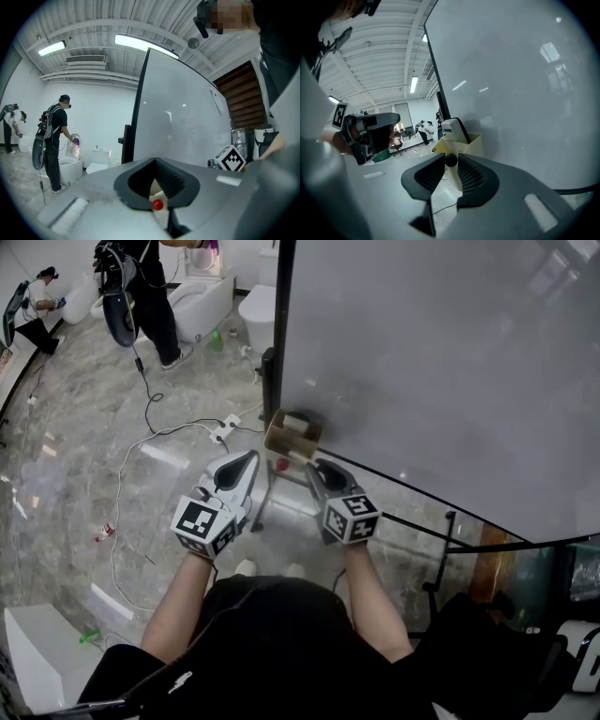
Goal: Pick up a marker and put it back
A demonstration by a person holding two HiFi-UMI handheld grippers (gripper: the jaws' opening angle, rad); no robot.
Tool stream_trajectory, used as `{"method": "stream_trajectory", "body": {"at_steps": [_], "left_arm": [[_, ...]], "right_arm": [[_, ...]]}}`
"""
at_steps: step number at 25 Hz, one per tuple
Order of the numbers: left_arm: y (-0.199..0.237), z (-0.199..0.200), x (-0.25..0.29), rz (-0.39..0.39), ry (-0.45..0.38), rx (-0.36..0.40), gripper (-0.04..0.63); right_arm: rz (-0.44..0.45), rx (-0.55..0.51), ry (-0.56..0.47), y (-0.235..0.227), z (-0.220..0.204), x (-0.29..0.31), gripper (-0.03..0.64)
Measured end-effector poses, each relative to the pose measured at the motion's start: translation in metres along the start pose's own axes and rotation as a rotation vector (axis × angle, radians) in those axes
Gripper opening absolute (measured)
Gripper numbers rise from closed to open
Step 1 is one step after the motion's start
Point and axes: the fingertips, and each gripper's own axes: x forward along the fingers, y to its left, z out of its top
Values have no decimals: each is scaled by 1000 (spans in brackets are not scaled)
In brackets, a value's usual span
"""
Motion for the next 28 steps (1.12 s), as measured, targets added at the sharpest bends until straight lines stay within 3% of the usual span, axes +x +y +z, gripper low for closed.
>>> {"method": "stream_trajectory", "body": {"at_steps": [10,28], "left_arm": [[0,13,1,3,-42,-39,6],[-4,19,0,-46,-49,-16,6]], "right_arm": [[19,-32,-36,6,17,-4,81],[5,-97,-171,25,73,-24,81]]}}
